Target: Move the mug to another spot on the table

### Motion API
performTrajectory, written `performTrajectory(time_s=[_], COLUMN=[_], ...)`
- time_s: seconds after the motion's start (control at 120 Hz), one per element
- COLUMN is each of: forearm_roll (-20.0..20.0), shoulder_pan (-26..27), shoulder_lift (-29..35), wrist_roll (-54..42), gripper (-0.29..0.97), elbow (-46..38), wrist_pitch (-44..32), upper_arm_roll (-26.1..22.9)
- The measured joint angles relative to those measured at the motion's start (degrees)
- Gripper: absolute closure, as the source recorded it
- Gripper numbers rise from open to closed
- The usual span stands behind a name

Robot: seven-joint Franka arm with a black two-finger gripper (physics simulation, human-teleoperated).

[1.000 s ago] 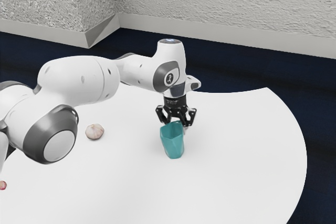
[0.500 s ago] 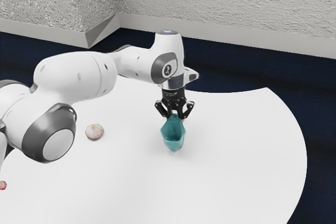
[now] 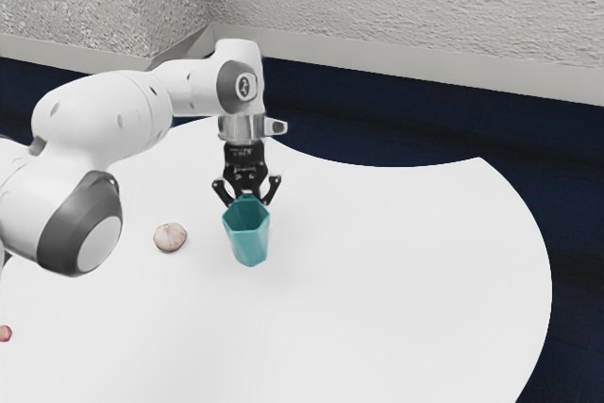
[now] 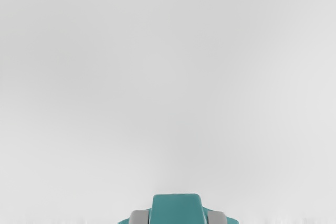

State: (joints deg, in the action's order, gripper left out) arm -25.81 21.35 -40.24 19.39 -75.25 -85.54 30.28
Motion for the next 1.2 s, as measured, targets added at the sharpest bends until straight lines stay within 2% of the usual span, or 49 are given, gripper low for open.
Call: performTrajectory(time_s=[0.192, 0.325, 0.45, 0.667, 0.875, 1.058, 1.2], forearm_roll=[-0.5, -0.3, 0.2, 0.8, 0.9, 0.0, -0.2], shoulder_pan=[0.1, 0.2, 0.4, 0.5, 0.4, 0.4, 0.4], shoulder_lift=[5.4, 8.1, 9.6, 9.7, 9.6, 9.6, 10.4], wrist_roll=[-3.6, -5.9, -8.1, -12.0, -14.6, -16.4, -17.6], gripper=[0.75, 0.75, 0.75, 0.74, 0.77, 0.37, 0.19], elbow=[-10.4, -17.7, -22.7, -26.4, -29.1, -29.4, -29.0], wrist_pitch=[3.6, 3.4, -1.3, -11.0, -15.7, -17.2, -18.6], upper_arm_roll=[-0.2, -0.3, -0.9, -1.3, -1.7, -1.8, -1.7])
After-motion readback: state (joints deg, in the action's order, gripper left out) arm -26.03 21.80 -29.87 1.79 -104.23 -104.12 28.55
